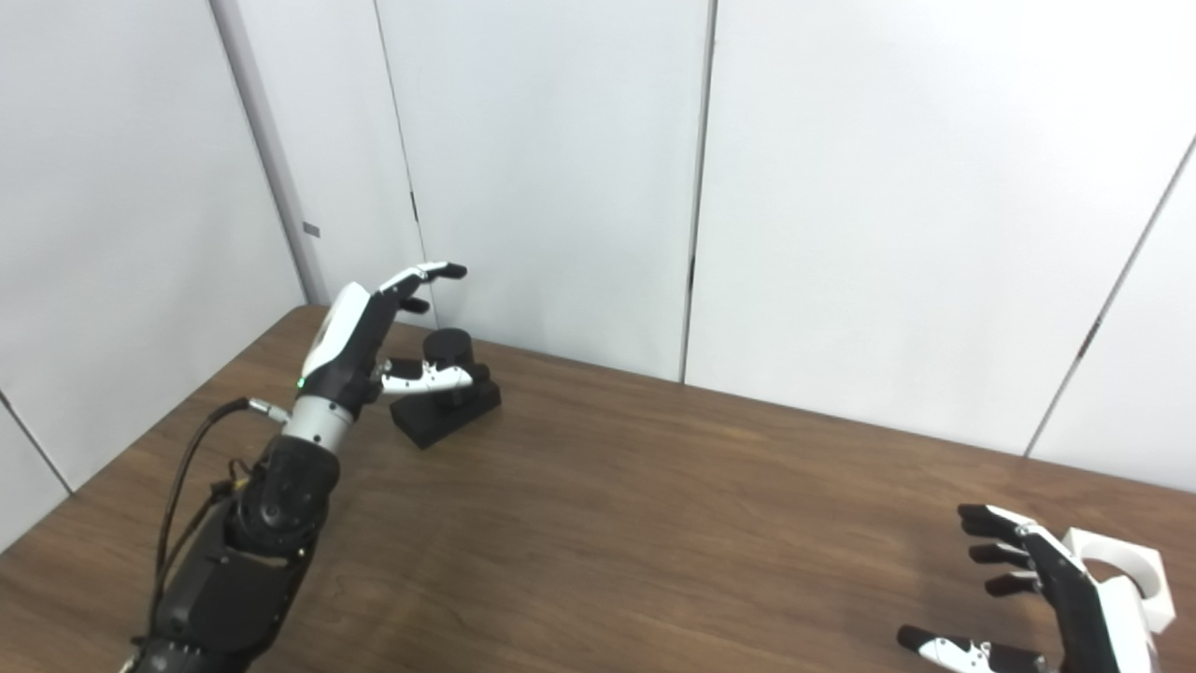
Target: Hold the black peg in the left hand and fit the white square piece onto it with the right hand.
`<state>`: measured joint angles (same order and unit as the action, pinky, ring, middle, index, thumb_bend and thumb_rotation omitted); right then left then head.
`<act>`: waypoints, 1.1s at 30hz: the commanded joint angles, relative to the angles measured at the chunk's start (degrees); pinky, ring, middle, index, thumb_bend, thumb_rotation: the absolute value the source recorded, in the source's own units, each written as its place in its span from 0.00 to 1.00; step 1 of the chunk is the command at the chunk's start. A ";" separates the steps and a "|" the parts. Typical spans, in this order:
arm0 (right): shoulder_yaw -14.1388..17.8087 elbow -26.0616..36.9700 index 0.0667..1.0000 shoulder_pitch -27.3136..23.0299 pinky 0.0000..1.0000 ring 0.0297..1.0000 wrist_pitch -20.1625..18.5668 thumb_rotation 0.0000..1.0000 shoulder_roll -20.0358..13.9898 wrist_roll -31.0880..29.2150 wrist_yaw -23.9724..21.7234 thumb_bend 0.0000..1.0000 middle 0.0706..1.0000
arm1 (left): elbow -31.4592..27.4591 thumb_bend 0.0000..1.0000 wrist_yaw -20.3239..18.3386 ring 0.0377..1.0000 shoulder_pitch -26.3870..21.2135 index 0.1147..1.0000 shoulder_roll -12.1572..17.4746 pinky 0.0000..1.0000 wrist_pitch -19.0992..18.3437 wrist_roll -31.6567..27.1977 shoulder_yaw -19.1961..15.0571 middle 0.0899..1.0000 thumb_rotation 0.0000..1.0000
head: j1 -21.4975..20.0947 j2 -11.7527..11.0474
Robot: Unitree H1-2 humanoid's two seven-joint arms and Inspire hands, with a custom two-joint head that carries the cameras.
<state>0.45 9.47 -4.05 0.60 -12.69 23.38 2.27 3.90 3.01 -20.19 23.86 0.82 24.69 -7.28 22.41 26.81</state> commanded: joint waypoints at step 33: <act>0.48 5.60 0.70 -0.66 0.54 0.66 -1.77 0.00 -0.37 -0.28 -0.81 0.63 0.71 | 11.57 1.00 2.38 1.00 -8.86 0.80 5.01 0.85 -26.23 23.15 13.55 1.00 0.64 | -0.29 1.90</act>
<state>0.52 12.44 -3.59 -1.73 -12.62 23.21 1.37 15.62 4.31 -25.63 26.93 -24.59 46.41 6.32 22.15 28.56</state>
